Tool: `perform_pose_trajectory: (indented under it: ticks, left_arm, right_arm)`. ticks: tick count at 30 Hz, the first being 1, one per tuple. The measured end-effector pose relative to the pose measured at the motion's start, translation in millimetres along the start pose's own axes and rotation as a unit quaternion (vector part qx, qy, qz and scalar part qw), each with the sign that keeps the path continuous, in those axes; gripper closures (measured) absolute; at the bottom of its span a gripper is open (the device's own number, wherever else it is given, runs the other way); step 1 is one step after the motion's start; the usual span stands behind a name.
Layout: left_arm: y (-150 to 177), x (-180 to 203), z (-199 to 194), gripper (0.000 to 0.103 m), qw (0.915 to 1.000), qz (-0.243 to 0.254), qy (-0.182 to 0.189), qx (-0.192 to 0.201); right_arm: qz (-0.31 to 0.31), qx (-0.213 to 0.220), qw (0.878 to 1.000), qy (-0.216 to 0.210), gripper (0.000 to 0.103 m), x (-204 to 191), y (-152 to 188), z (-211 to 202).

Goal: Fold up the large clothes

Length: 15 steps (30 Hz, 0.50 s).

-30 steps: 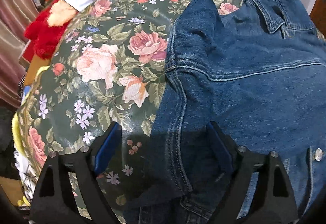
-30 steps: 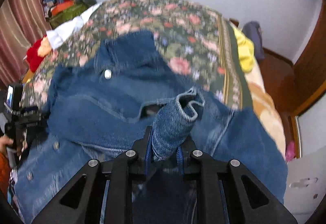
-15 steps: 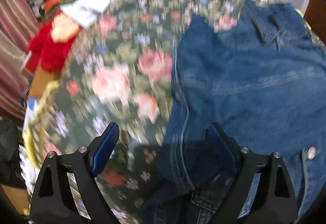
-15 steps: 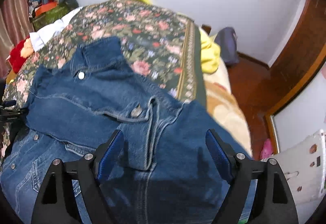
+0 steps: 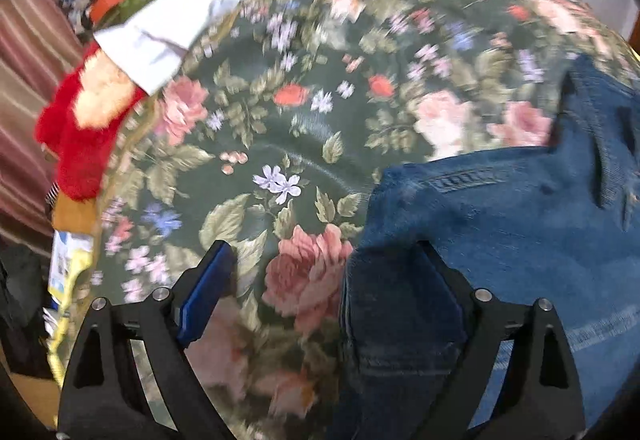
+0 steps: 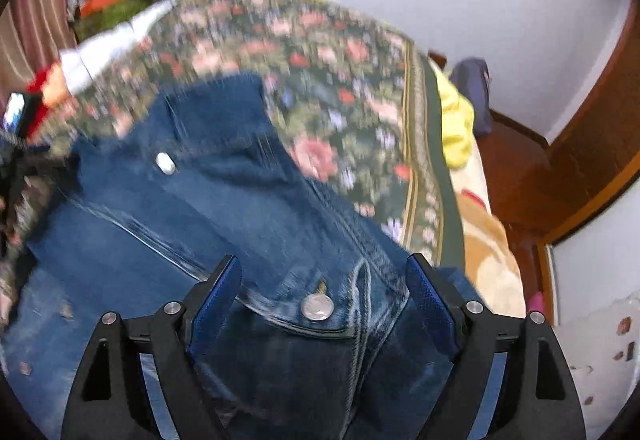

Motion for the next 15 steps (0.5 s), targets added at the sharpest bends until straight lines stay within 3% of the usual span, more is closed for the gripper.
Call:
perform_pose_trajectory:
  ticks: [3,5,9,12,15]
  left_arm:
    - [-3,1,3,0.0,0.9995,0.026,-0.017,0.013]
    - [-3,2,3,0.0,0.999,0.036,-0.021,0.013]
    - [-7,-10,-11,0.001,0.9997,0.005,-0.022,0.013]
    - [-8,-17,-34,0.006,0.9993,0.0,-0.031,0.021]
    - [-9,-7,-65,0.006,0.9985,0.027,-0.027,0.039]
  right_arm:
    - [-0.01,-0.03,0.999,0.012,0.02,5,21,18]
    - [-0.001,-0.035,0.999,-0.014,0.02,8,31,18]
    - [0.017,-0.031,0.999,-0.033,0.02,16,38,3]
    - [0.013,-0.026,0.999,-0.013,0.02,25,44,-12]
    - [0.012,-0.013,1.0,0.011,0.02,39,48,-32]
Point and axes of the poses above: each gripper's, at about its wrist camera, not at the fingertips, and z roughly the way its jaws point, x to its right, y to its underside, the point moved 10 cm from there along z, roughly the way its jaws point, and after that the axes turned 9 degrees about y, right-handed, at the moved point
